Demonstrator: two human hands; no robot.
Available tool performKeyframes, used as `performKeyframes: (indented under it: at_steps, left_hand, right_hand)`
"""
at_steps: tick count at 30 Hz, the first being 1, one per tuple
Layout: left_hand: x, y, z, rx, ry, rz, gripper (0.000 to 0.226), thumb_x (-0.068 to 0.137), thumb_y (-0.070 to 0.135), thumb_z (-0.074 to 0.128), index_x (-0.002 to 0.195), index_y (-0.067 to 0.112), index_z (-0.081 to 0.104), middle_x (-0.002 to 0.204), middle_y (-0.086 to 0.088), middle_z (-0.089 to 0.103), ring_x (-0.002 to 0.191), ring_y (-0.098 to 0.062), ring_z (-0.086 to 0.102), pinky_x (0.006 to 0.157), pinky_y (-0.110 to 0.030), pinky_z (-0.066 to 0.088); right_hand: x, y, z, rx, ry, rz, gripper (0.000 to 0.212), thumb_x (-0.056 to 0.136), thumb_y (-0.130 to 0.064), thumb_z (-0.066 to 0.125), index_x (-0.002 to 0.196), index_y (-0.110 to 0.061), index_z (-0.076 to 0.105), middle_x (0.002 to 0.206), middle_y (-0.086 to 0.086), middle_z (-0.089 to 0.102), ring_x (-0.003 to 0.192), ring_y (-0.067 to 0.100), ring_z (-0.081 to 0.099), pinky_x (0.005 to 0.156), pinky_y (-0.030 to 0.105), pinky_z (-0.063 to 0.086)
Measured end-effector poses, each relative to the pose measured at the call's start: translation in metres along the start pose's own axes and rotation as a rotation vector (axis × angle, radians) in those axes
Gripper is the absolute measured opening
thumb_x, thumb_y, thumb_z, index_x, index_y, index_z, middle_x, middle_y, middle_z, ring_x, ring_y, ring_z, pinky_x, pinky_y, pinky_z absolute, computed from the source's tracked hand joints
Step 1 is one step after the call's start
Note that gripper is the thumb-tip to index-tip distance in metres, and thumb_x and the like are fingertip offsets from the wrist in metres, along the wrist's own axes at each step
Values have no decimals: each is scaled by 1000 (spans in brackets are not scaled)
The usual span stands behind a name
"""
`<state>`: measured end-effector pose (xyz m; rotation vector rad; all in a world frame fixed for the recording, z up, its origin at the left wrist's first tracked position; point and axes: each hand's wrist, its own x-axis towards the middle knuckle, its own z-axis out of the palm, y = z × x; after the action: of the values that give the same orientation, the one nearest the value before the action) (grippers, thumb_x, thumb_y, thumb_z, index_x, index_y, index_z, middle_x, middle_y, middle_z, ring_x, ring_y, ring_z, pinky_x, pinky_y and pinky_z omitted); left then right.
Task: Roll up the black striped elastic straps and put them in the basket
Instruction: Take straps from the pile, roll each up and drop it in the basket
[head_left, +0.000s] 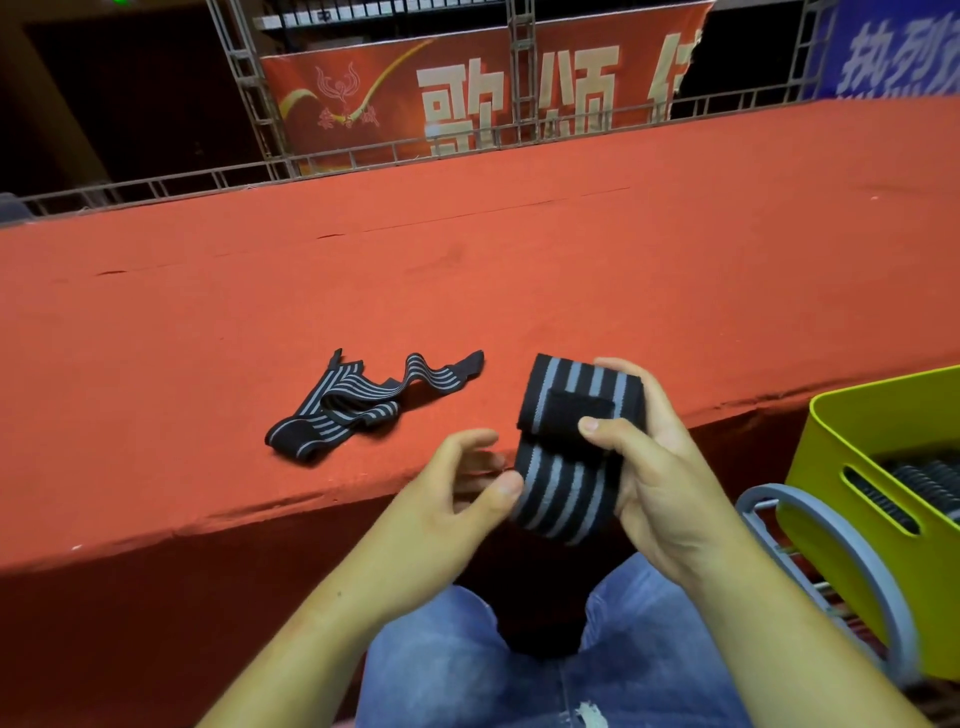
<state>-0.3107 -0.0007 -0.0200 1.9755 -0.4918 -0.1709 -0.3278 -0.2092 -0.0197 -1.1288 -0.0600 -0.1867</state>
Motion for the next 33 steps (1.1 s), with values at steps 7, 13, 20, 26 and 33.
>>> performKeyframes:
  at_steps: [7,13,20,26,33]
  left_hand:
    - [8,19,-3,-99,52,103,46,97,44,66,140,34,54,127,14,69,111,-13,70,93,-28,57]
    - [9,17,-2,-175,116,44,38,91,31,73,127,27,63,119,7,73,95,-17,73,74,-22,53]
    - [8,15,3,-232,124,33,35,91,16,76,123,23,62,115,14,72,101,-18,74,87,-28,60]
    - [8,17,4,-233,146,51,35,91,15,76,122,25,62,116,12,71,97,-21,74,91,-37,61]
    - [5,21,5,-175,203,109,40,90,12,77,121,30,59,118,15,70,95,-12,74,85,-29,59]
  right_hand:
    - [-8,0,5,-6,-258,85,60,88,-3,68,134,-40,61,123,8,74,111,25,74,82,33,61]
    - [-11,1,7,-74,-279,108,60,95,-15,66,143,-48,50,126,5,75,115,24,74,87,36,62]
    - [-10,8,6,-354,-162,-28,41,94,-42,69,132,-49,56,122,-9,74,116,12,72,105,45,56]
    - [-7,12,4,-281,-167,32,49,90,-43,72,137,-48,56,127,-3,74,121,18,70,109,50,52]
    - [-9,15,9,-153,-150,158,46,91,-39,66,132,-18,64,126,8,75,121,23,71,104,41,55]
